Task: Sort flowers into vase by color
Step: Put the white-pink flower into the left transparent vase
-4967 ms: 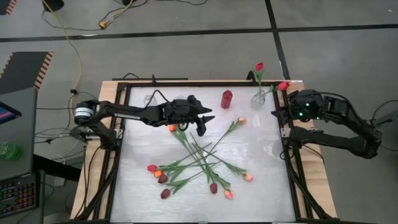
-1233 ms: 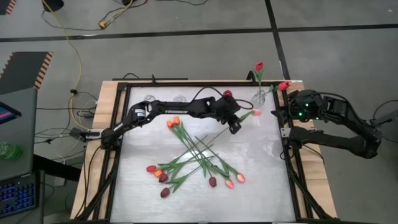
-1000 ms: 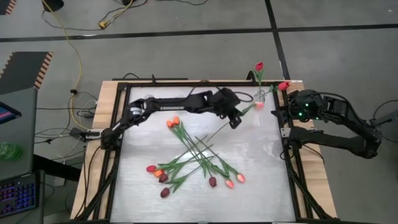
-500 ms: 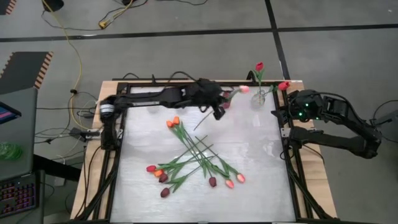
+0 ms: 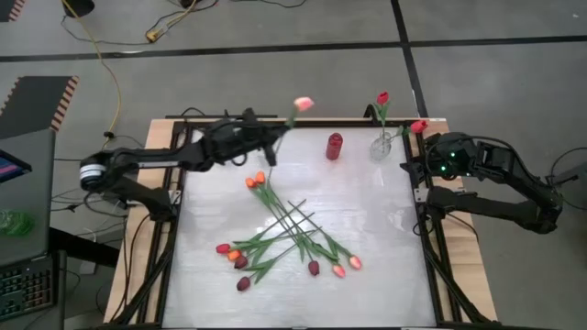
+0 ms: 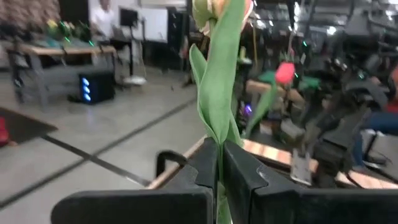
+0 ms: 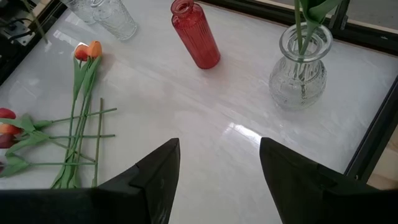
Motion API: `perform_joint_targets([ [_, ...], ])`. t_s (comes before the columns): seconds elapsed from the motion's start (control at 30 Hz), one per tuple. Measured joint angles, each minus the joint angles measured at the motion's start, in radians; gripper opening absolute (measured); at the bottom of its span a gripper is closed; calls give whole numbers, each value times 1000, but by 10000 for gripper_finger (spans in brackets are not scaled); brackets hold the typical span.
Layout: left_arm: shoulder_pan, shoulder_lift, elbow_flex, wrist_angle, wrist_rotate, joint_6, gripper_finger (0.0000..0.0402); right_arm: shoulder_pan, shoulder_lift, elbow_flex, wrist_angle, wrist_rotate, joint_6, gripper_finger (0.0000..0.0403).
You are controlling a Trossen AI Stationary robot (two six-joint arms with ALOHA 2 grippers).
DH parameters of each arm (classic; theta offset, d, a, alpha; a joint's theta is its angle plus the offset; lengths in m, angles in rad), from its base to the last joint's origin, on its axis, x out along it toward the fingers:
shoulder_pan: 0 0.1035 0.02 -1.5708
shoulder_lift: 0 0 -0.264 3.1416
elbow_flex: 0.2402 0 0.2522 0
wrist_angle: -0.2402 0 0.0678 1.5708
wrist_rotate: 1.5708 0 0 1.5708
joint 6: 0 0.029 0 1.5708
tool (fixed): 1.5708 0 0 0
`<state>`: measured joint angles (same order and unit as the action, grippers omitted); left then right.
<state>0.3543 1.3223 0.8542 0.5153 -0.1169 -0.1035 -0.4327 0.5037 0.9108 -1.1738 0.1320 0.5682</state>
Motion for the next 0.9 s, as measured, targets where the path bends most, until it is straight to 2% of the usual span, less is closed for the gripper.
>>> perform_joint_targets([
  [0.23,96,-132,-119,52,-3,75,0,0,0,0,0,0,0,249],
  [0.53,222,-247,-129,38,-9,238,0,0,0,0,0,0,0,249],
  [0.77,306,-327,-208,42,-8,257,0,0,0,0,0,0,0,249],
  [0.9,334,-380,-264,115,-9,281,0,0,0,0,0,0,0,249],
])
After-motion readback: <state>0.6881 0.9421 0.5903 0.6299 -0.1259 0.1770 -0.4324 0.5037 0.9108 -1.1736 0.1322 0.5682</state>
